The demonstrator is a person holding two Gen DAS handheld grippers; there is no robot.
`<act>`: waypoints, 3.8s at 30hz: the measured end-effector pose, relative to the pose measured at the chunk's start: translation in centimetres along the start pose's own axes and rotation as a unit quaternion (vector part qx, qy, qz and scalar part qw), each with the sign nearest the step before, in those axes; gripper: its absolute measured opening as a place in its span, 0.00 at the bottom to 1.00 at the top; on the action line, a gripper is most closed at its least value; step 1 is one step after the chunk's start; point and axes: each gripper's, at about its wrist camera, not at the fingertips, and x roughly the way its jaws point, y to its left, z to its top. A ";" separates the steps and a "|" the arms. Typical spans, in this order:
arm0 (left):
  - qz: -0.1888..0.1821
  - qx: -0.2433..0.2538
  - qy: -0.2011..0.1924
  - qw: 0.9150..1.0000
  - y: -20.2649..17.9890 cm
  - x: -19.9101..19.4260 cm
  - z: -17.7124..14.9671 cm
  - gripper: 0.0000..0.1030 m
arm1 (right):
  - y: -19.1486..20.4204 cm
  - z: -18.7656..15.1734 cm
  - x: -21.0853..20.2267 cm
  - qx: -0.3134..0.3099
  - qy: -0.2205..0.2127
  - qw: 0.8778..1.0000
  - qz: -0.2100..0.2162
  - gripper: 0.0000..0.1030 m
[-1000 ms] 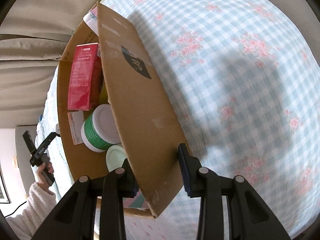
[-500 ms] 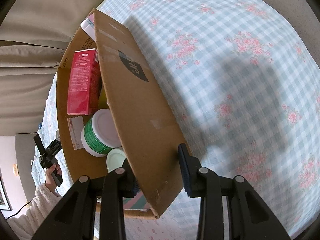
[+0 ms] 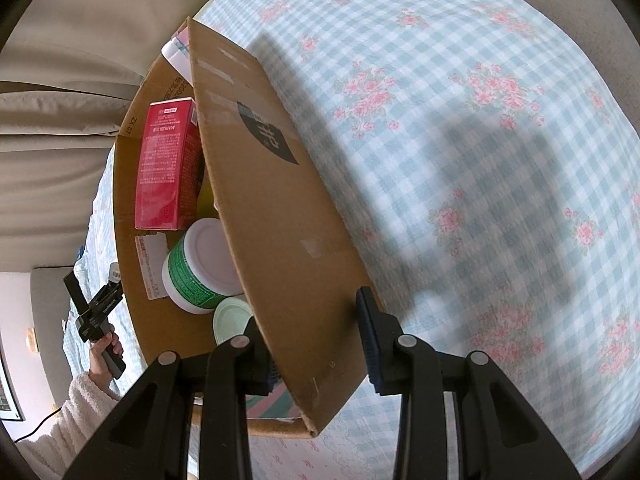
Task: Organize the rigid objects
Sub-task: 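Carry the Metal DX jar with the left gripper into the box and release, then move the left gripper back to the white earbud case and grasp it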
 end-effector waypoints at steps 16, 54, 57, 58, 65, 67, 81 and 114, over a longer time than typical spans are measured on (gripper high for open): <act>-0.014 0.005 -0.074 0.997 -9.6 -13.9 8.5 0.53 | 0.6 1.0 0.7 -0.019 0.024 1.000 0.001 0.31; -0.106 0.041 -0.024 0.993 -36.9 -7.8 13.0 1.00 | 0.3 2.7 1.7 -0.061 0.063 0.996 0.018 0.31; -0.111 0.034 -0.023 0.993 -36.6 -8.2 13.0 1.00 | 0.3 3.0 1.6 -0.061 0.065 0.996 0.020 0.31; -0.112 0.032 -0.024 0.993 -36.4 -8.2 12.9 1.00 | 0.3 3.0 1.5 -0.061 0.062 0.996 0.022 0.31; -0.114 0.017 -0.022 0.993 -35.2 -8.4 12.4 1.00 | 0.2 2.6 1.4 -0.062 0.061 0.996 0.020 0.31; -0.115 0.011 -0.022 0.993 -34.5 -8.6 12.2 1.00 | 0.2 2.5 1.4 -0.060 0.060 0.996 0.021 0.31; -0.105 -0.025 -0.031 0.994 -27.1 -13.4 12.0 1.00 | 0.2 2.4 1.4 -0.056 0.054 0.997 0.017 0.31; 0.077 -0.144 -0.092 0.982 10.7 1.2 -1.3 0.97 | 1.0 2.5 2.2 0.003 0.015 1.000 0.001 0.31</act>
